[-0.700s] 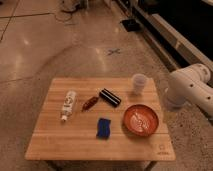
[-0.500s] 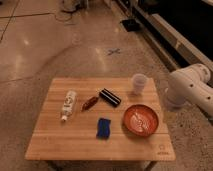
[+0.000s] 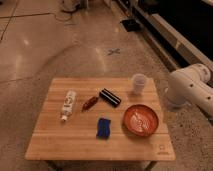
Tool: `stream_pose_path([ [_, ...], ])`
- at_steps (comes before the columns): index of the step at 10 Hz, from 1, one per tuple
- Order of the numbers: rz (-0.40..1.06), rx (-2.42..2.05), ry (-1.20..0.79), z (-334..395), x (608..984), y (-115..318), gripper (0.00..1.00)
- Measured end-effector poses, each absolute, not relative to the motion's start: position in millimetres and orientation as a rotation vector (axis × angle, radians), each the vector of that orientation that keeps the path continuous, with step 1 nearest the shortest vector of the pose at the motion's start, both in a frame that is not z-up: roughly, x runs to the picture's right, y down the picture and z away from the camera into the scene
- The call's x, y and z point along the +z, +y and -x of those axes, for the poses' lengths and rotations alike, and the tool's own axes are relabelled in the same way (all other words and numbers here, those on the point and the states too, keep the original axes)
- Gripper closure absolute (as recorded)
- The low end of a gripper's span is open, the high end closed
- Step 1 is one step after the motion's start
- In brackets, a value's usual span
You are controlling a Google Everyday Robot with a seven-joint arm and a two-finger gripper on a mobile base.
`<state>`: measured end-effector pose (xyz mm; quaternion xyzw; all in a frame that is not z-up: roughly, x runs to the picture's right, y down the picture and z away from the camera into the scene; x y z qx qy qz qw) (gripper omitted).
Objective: Place the pepper on the white sponge
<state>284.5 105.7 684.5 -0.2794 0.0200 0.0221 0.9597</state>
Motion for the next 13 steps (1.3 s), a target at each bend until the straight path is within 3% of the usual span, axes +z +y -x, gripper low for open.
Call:
stream_pose_path([
  [13,0.557,0.04,0.044,-284.7,685.9,102.3,0.35],
])
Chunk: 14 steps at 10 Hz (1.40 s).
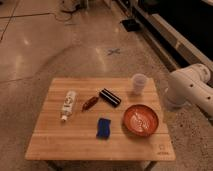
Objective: Place the pepper on the white sponge
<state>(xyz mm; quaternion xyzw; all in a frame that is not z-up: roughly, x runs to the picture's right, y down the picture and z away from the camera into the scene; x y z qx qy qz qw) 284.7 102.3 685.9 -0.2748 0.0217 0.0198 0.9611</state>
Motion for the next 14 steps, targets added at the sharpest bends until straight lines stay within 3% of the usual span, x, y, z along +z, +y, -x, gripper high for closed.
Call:
stream_pose_path([
  [6,0.507,-0.247,-0.043,-158,754,51,0.35],
  [14,0.547,-0.536,-0.202,13,843,25,0.35],
])
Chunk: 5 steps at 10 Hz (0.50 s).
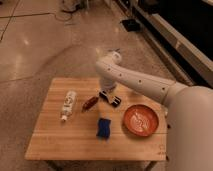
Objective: Place the pepper on the white sponge
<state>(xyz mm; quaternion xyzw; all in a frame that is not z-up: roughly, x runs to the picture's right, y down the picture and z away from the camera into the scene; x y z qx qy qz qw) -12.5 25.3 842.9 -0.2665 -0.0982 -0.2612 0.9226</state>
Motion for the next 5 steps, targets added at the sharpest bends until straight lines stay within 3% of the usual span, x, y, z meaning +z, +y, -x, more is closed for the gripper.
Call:
stream_pose_path([
  [5,0.583,-0.625,-0.261,59,884,45,0.35],
])
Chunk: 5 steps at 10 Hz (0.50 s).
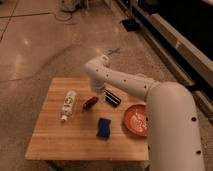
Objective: Place the pepper on the white sponge
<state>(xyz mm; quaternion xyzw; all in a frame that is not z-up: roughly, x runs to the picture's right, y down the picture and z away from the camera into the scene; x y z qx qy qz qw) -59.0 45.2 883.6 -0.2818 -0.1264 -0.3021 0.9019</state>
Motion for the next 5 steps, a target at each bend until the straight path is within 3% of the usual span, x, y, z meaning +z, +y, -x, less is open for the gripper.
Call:
stream_pose_path([
  [5,0.598,-0.646,-0.293,82,924,55,0.35],
])
